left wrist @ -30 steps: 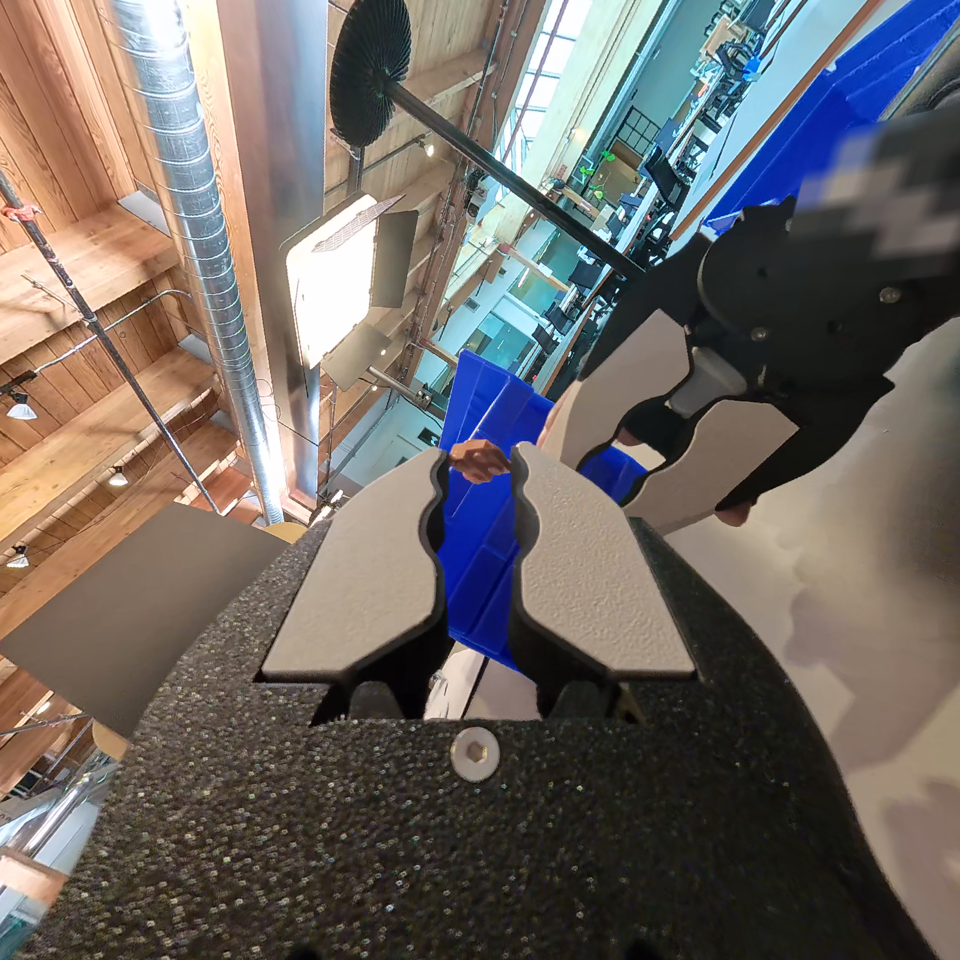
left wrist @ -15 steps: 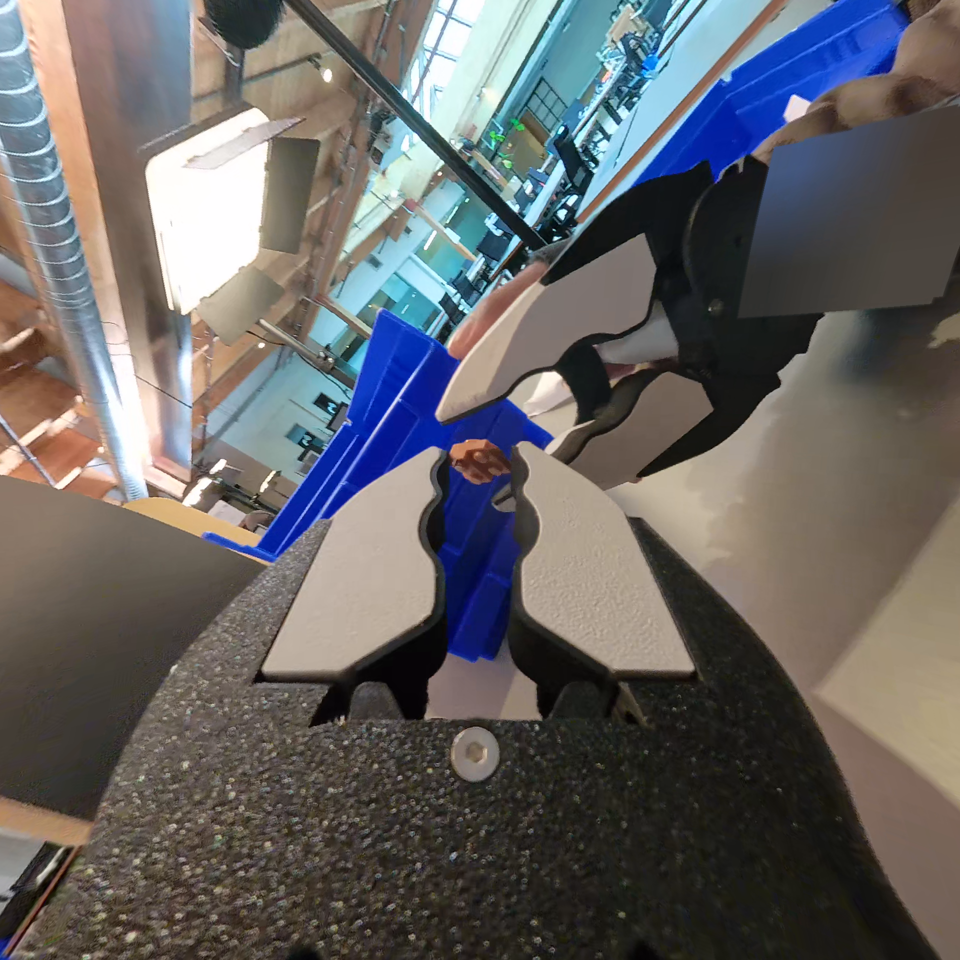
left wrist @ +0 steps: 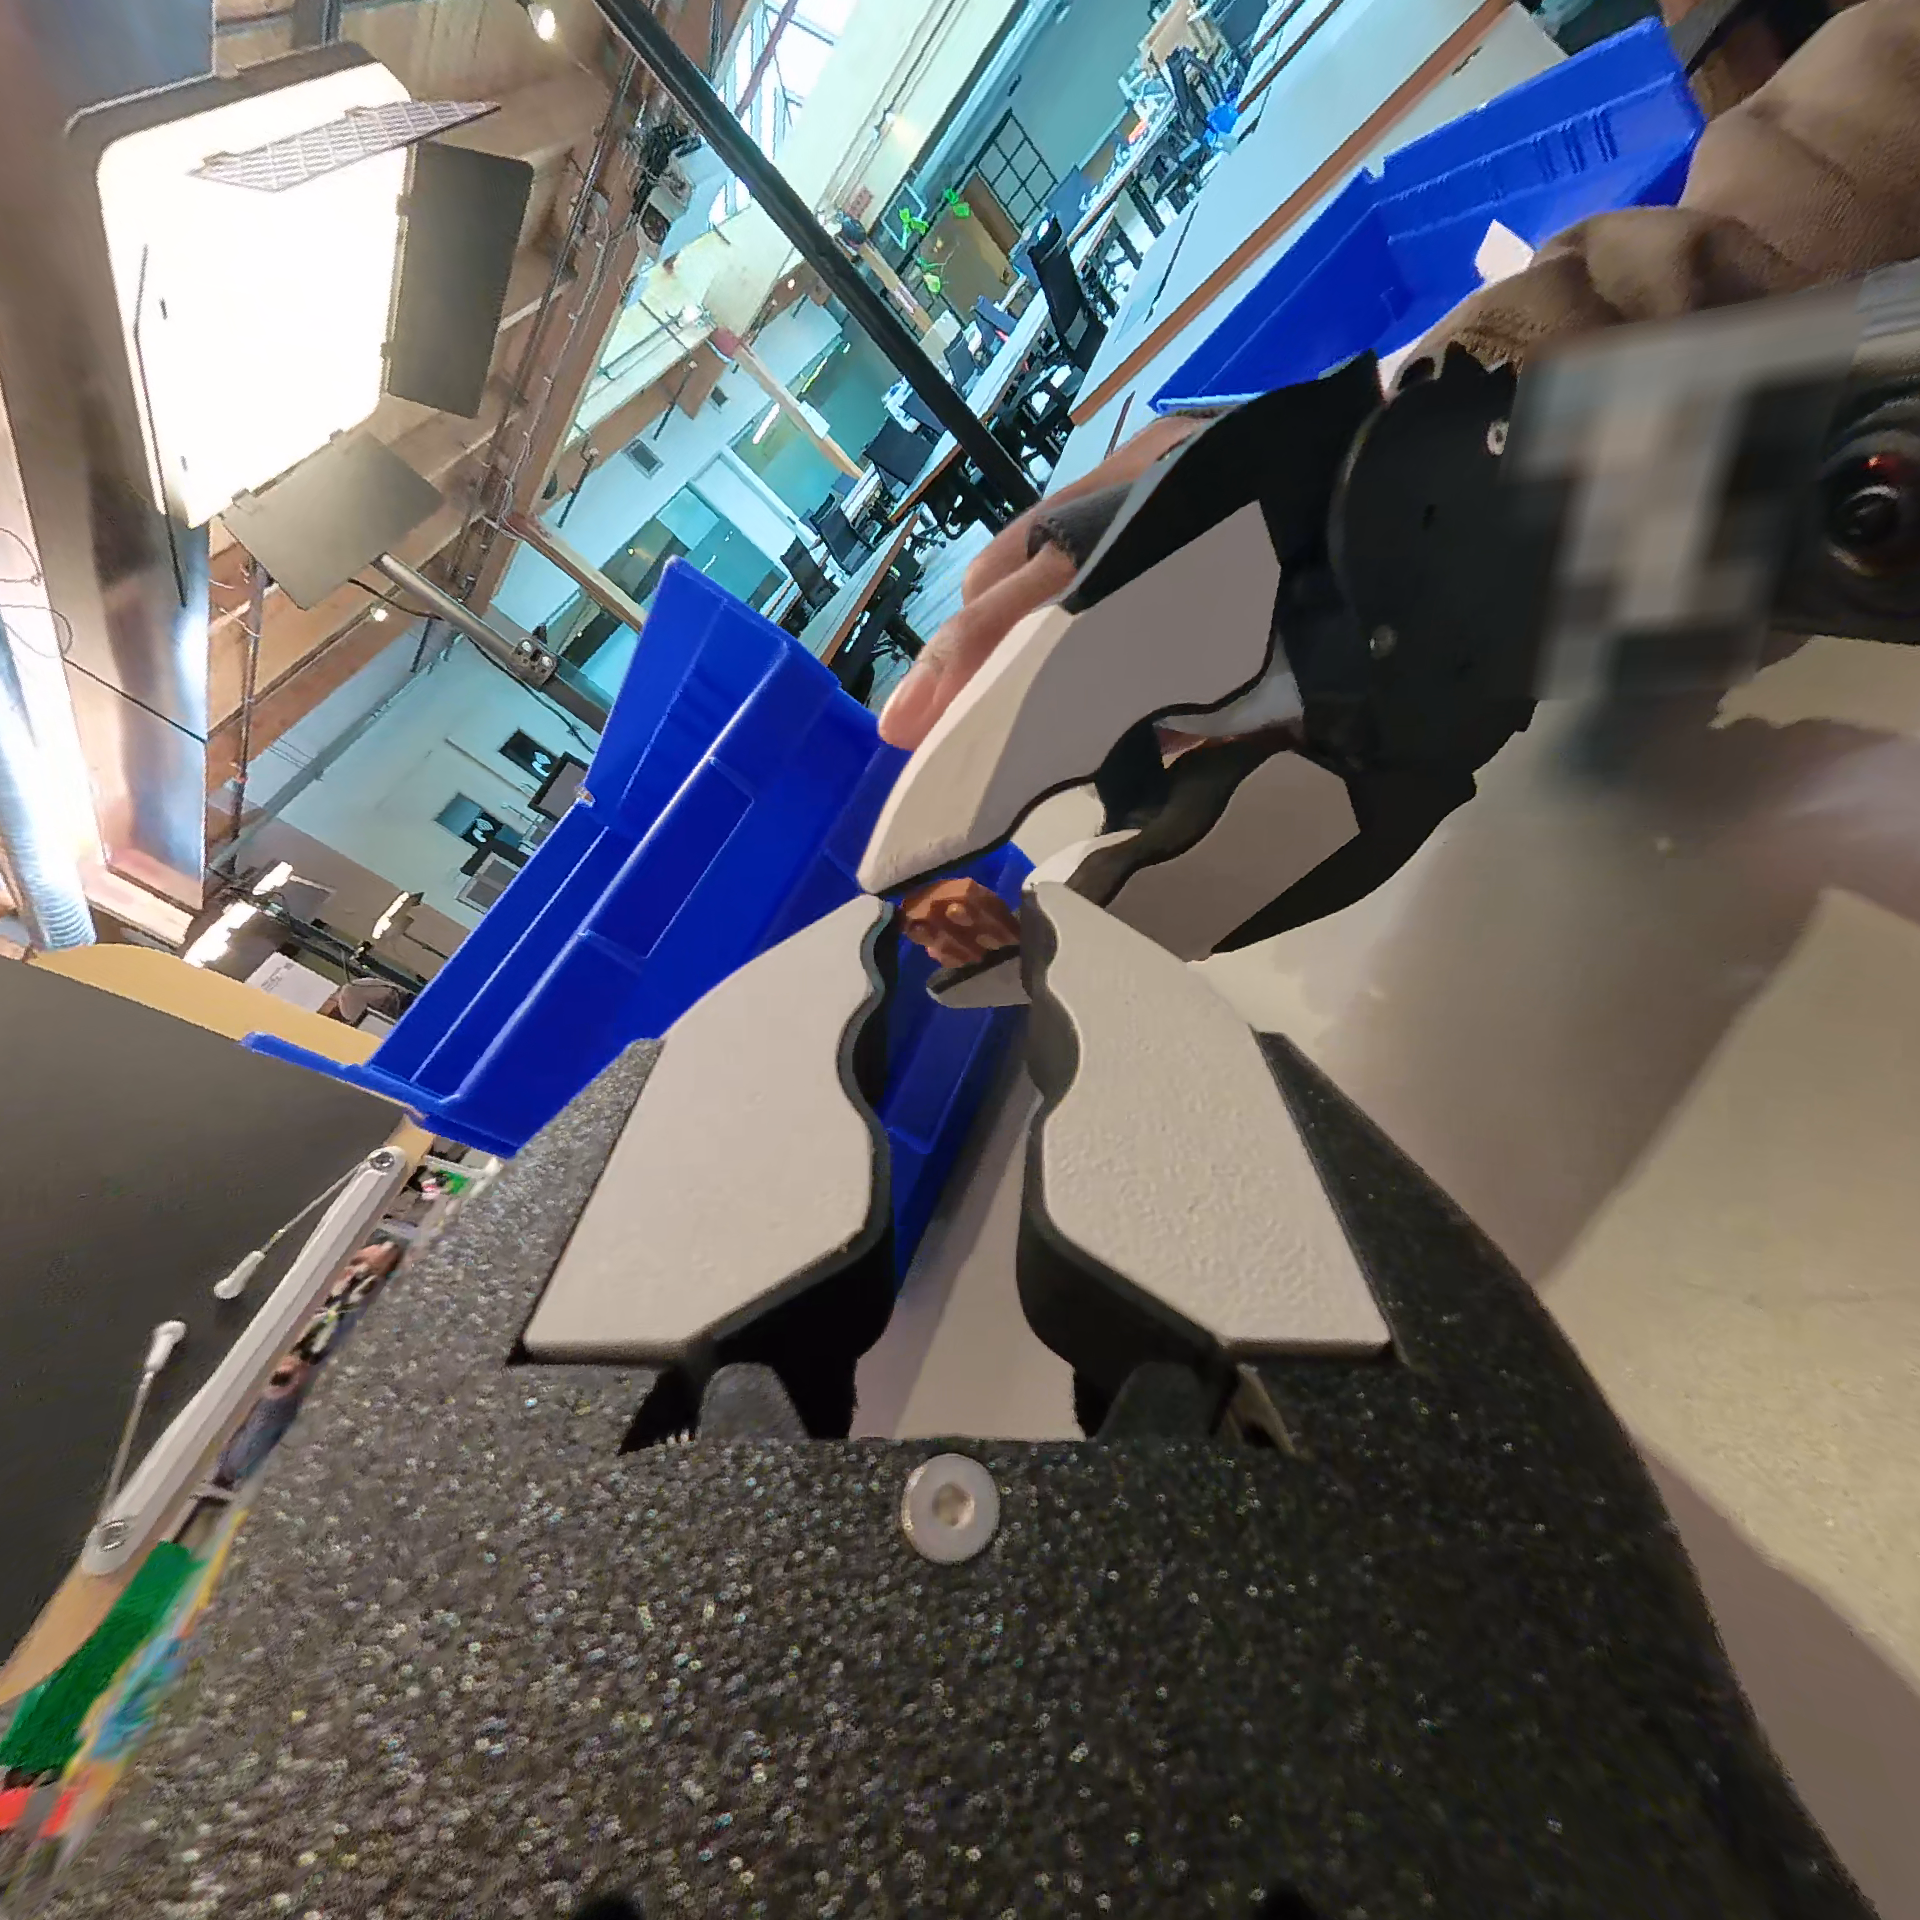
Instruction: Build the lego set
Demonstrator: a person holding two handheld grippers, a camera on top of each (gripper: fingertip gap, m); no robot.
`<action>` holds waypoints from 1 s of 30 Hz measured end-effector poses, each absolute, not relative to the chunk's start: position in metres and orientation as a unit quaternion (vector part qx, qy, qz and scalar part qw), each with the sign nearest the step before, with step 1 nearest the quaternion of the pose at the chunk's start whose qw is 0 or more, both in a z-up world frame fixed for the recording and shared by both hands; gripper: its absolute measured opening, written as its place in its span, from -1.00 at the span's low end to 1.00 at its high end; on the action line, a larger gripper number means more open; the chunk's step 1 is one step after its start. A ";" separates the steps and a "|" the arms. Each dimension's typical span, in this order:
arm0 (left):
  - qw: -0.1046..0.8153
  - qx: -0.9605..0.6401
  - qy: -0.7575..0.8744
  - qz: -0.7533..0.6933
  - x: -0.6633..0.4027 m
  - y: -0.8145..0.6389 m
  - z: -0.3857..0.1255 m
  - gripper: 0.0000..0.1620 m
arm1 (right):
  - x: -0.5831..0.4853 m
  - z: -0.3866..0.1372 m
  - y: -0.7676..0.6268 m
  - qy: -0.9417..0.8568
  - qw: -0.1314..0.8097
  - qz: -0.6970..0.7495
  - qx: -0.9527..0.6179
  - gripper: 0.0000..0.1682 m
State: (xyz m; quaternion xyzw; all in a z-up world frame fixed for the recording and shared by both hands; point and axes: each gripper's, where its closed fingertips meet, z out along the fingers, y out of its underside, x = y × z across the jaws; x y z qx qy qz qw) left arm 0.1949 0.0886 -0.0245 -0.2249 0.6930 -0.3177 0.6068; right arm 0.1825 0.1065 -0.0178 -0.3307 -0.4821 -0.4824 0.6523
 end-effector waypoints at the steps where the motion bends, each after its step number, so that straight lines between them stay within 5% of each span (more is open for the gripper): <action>1: 0.604 -0.228 0.689 -0.328 0.195 0.088 -0.023 -0.73 | 0.182 -0.017 0.106 -0.480 0.654 -0.482 -0.331 -0.78; 30: 0.367 -0.289 0.654 -0.595 0.179 0.075 -0.018 -0.77 | 0.168 -0.013 0.096 -0.470 0.714 -0.368 -0.365 -0.79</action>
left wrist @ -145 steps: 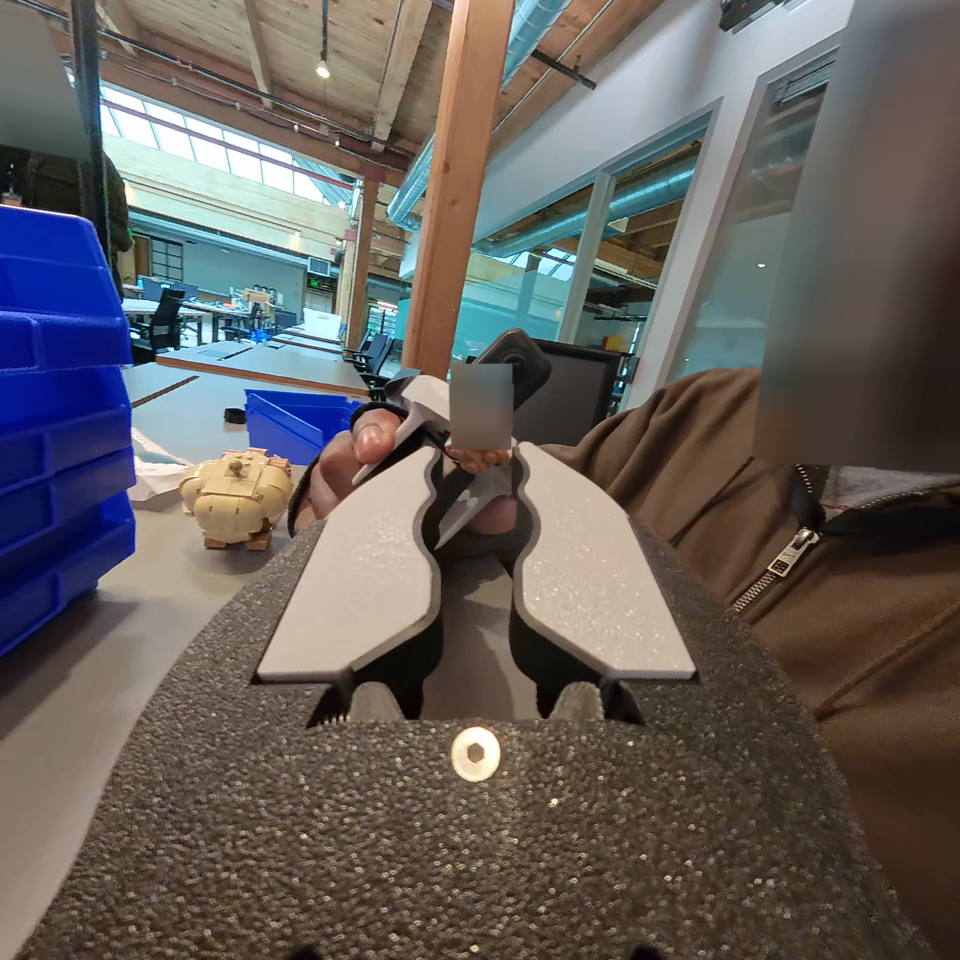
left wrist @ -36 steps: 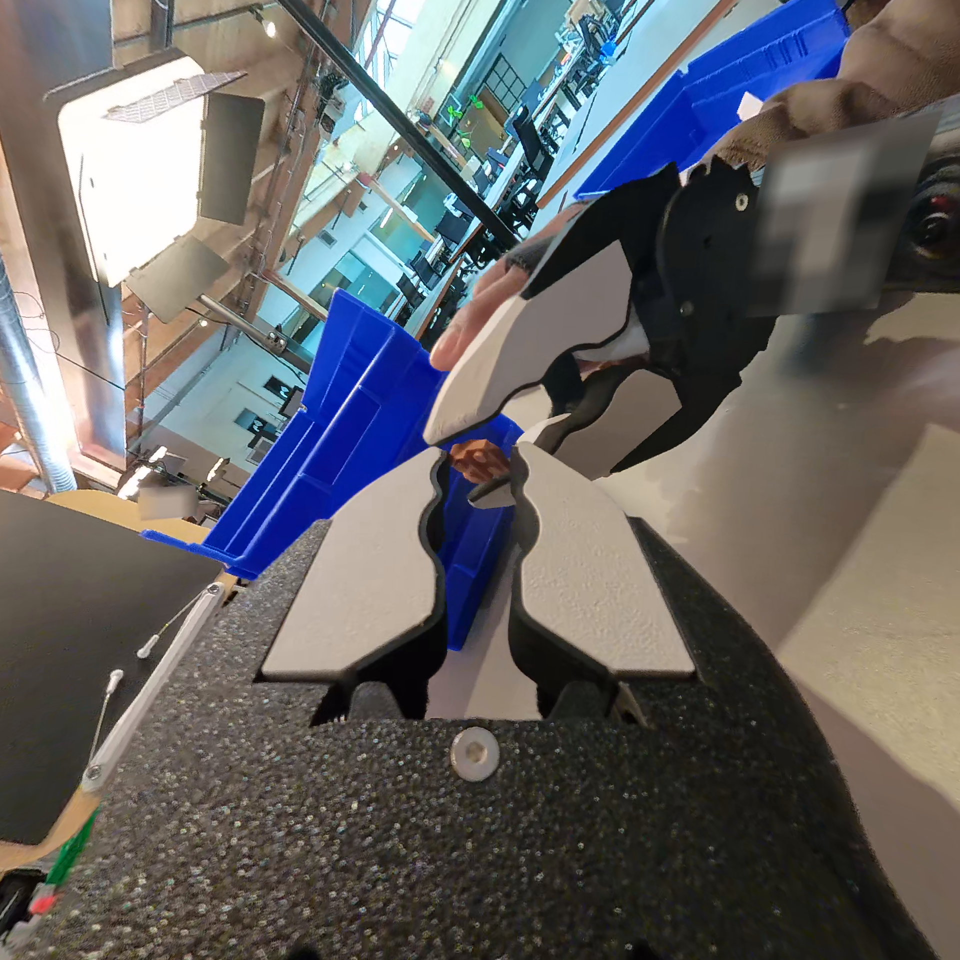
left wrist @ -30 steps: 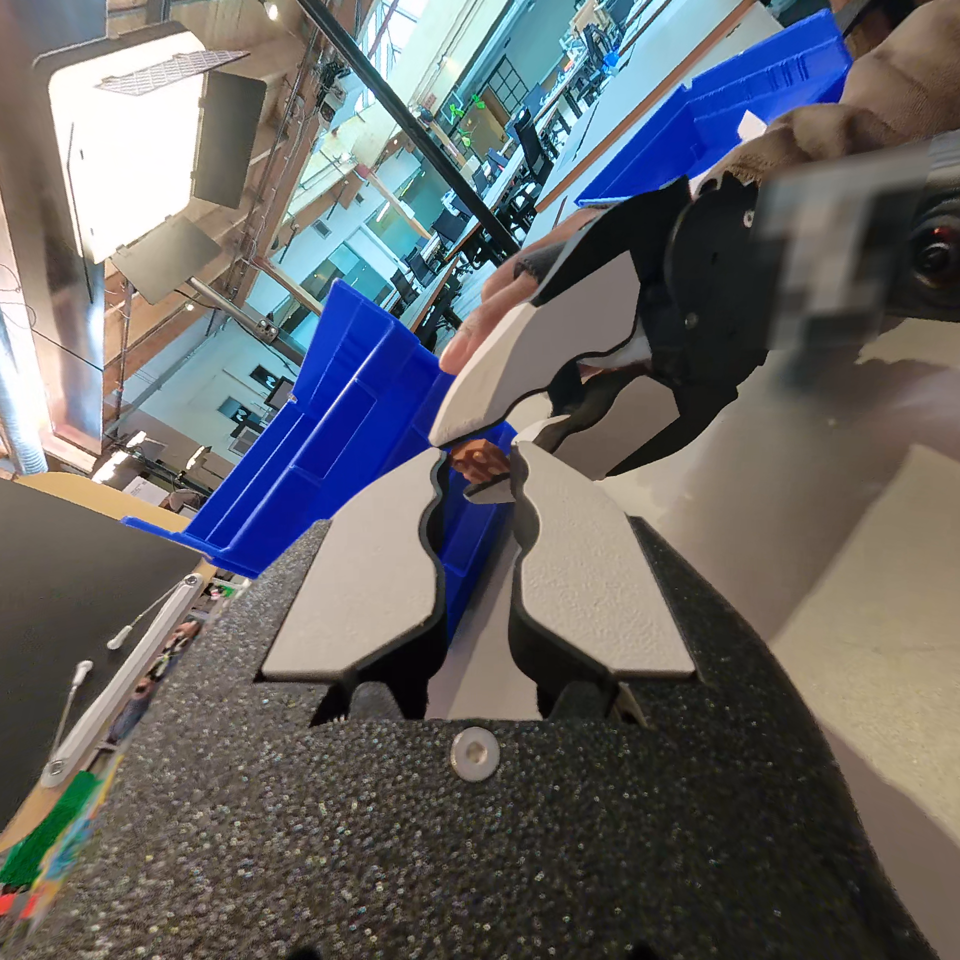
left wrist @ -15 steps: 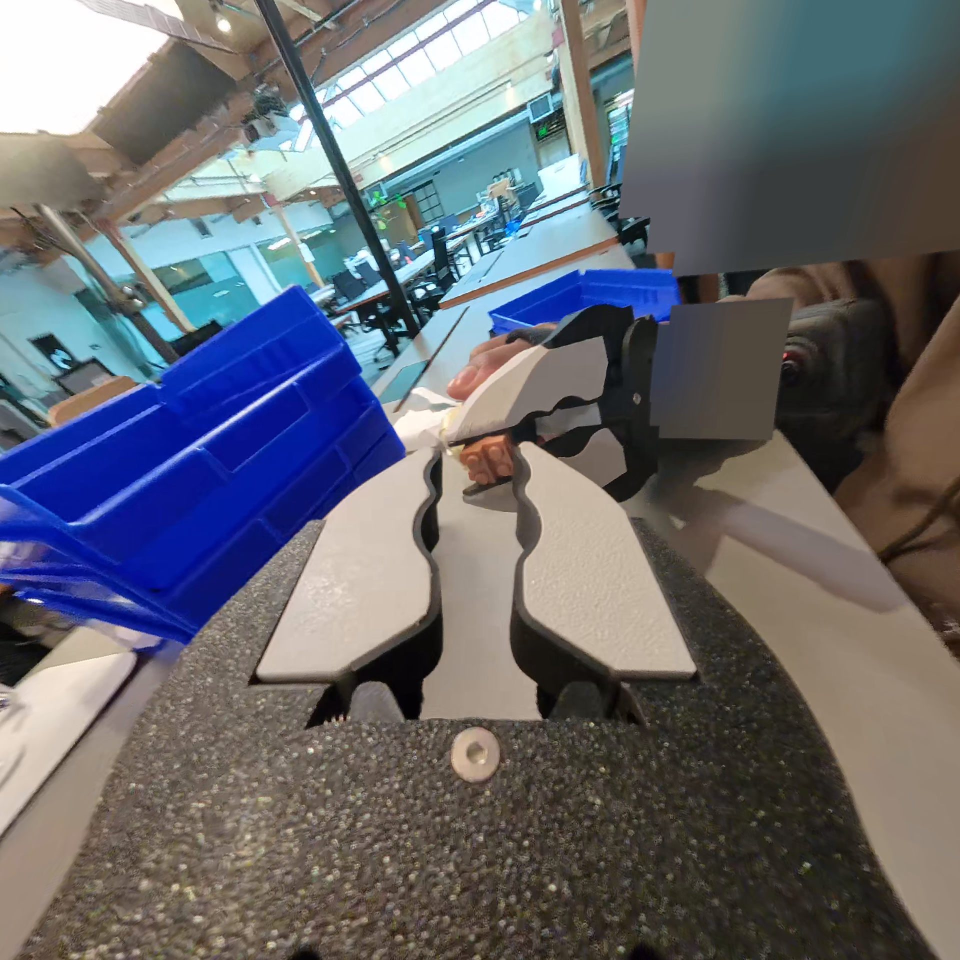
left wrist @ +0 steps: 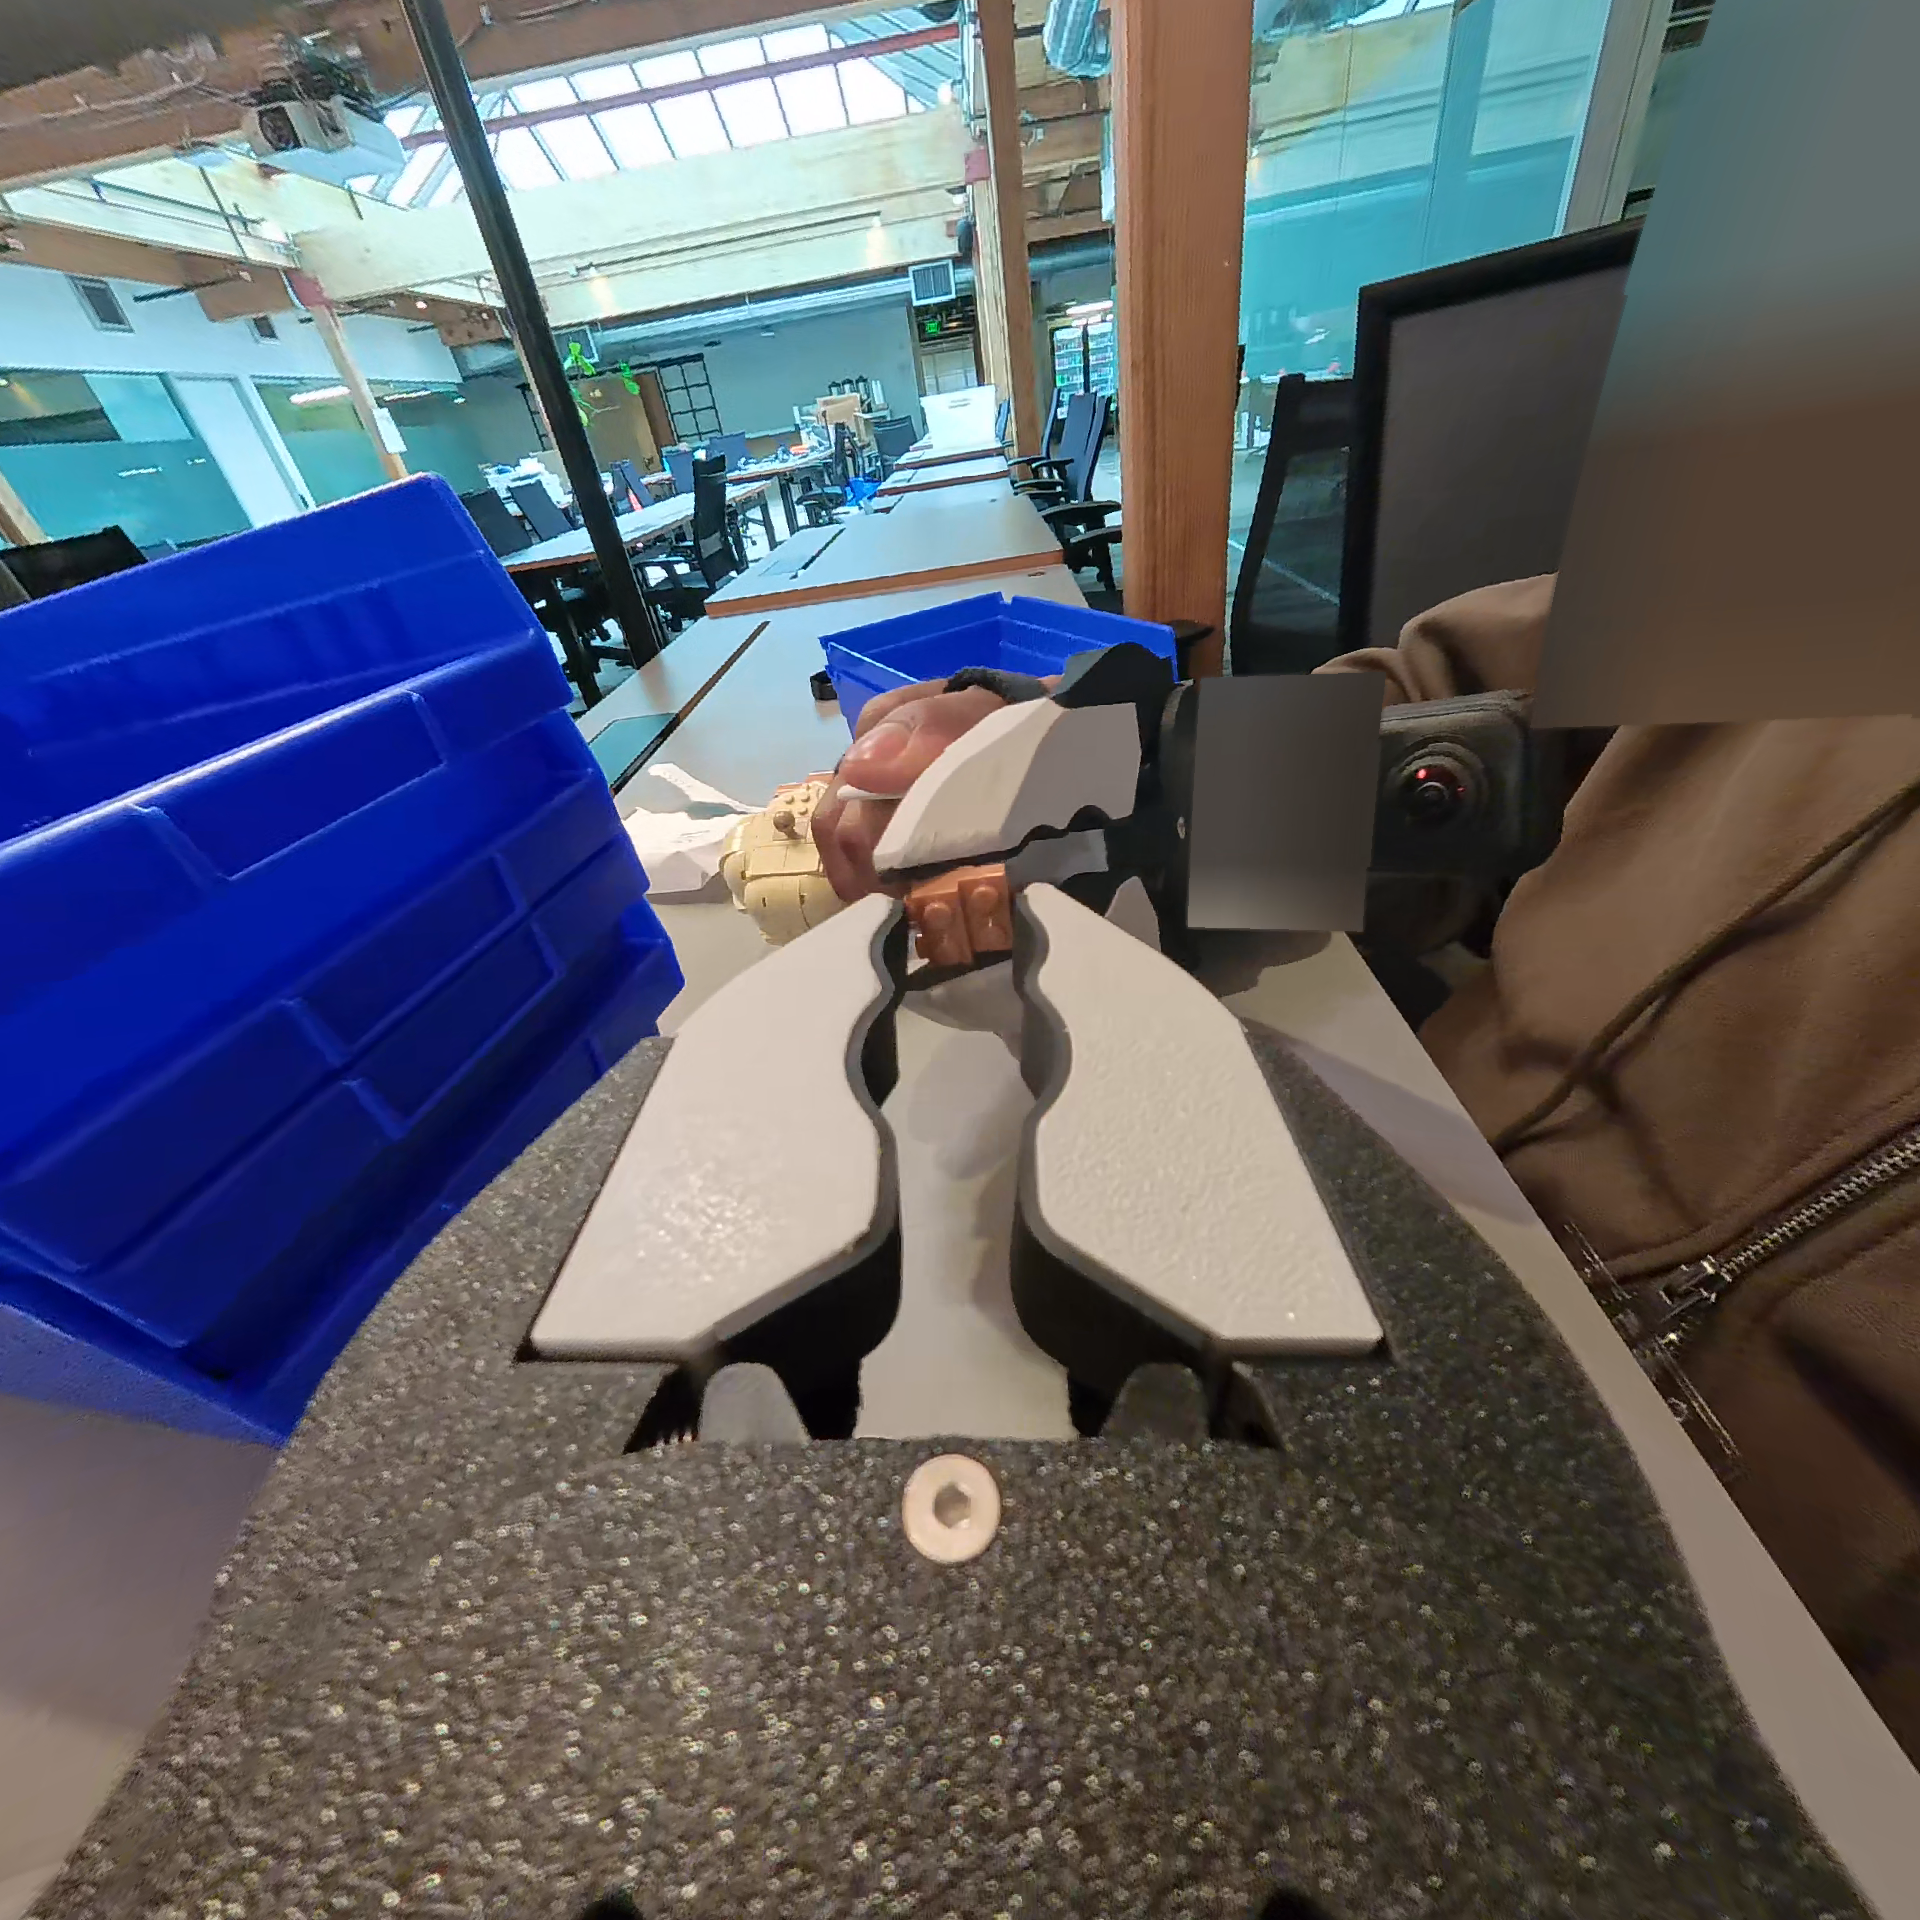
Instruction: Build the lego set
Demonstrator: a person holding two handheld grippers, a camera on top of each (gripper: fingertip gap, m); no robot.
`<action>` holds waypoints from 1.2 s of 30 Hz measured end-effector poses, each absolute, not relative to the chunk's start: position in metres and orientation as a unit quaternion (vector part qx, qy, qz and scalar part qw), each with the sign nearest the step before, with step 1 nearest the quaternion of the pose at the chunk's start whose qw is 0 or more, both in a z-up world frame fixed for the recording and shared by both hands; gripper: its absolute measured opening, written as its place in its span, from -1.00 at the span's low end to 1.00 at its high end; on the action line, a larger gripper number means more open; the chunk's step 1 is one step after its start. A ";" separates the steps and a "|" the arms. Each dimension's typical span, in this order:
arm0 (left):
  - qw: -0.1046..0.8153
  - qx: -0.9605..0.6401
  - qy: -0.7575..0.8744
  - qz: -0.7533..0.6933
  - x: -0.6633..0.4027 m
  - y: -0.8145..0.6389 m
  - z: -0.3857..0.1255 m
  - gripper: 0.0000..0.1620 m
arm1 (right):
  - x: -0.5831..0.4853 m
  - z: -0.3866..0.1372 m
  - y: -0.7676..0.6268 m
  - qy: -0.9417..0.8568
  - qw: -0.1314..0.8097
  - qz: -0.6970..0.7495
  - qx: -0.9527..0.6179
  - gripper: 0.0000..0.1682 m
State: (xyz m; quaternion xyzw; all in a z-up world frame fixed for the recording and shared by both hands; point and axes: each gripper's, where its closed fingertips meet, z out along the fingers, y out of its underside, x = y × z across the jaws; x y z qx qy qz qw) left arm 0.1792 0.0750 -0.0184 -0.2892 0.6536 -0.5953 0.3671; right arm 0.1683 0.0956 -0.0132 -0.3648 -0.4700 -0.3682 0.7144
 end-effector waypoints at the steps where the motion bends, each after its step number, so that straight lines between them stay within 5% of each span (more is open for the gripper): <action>1: 0.368 -0.289 0.655 -0.594 0.179 0.075 -0.019 -0.77 | 0.168 -0.014 0.096 -0.470 0.713 -0.370 -0.365 -0.79; 6: 0.381 -0.290 0.677 -0.559 0.183 0.072 -0.026 -0.77 | 0.165 -0.021 0.099 -0.486 0.696 -0.385 -0.363 -0.66; 13: 0.381 -0.299 0.675 -0.556 0.183 0.072 -0.026 -0.77 | 0.170 -0.016 0.101 -0.470 0.700 -0.391 -0.370 -0.78; 36: 0.372 -0.296 0.686 -0.552 0.185 0.066 -0.032 -0.78 | 0.168 -0.017 0.099 -0.472 0.695 -0.400 -0.366 -0.73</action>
